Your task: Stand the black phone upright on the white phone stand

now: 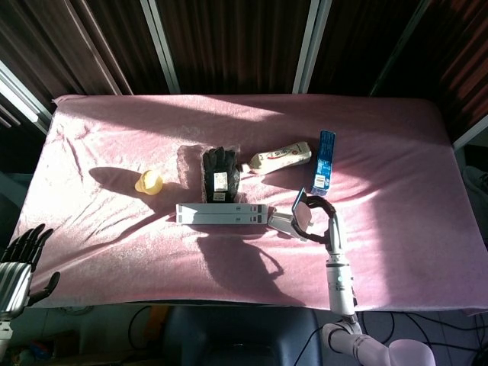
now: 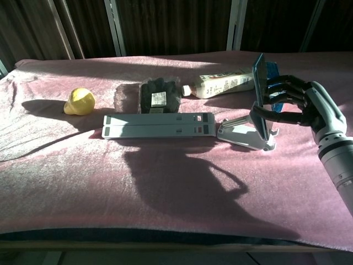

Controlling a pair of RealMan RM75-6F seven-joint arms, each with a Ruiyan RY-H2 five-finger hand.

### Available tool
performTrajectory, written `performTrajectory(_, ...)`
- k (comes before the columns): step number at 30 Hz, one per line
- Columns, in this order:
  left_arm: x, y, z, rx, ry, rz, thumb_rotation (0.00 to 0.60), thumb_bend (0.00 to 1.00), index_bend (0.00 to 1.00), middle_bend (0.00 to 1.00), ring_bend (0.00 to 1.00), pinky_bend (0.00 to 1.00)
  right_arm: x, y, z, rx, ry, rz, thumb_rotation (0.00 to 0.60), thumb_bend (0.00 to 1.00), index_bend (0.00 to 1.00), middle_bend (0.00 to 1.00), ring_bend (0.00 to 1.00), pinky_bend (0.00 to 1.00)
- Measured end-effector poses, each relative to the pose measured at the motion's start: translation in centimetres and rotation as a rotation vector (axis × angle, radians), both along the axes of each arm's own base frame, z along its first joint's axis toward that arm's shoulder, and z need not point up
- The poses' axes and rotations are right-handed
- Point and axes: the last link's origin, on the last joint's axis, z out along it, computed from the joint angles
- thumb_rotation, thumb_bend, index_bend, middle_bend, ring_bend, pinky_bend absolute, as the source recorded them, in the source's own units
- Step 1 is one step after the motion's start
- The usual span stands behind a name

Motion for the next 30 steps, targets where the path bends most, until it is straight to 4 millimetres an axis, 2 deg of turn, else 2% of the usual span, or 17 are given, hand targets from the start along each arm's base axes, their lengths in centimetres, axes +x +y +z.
performTrajectory(20,0.0,-0.3,-0.1,-0.008,0.002,-0.01,0.6,0.35,0.0,0.0,0.0,0.12,-1.2,0.4,-1.1,0.036,-0.008,-0.001,0.6,0.29,1.0,0.72,0.52,0.35)
performTrajectory(30,0.0,-0.2,-0.1,-0.011,0.001,-0.008,0.6,0.35,0.0,0.0,0.0,0.12,-1.4,0.1,-1.0,0.038,-0.008,-0.002,0.6,0.29,1.0,0.72,0.52,0.35)
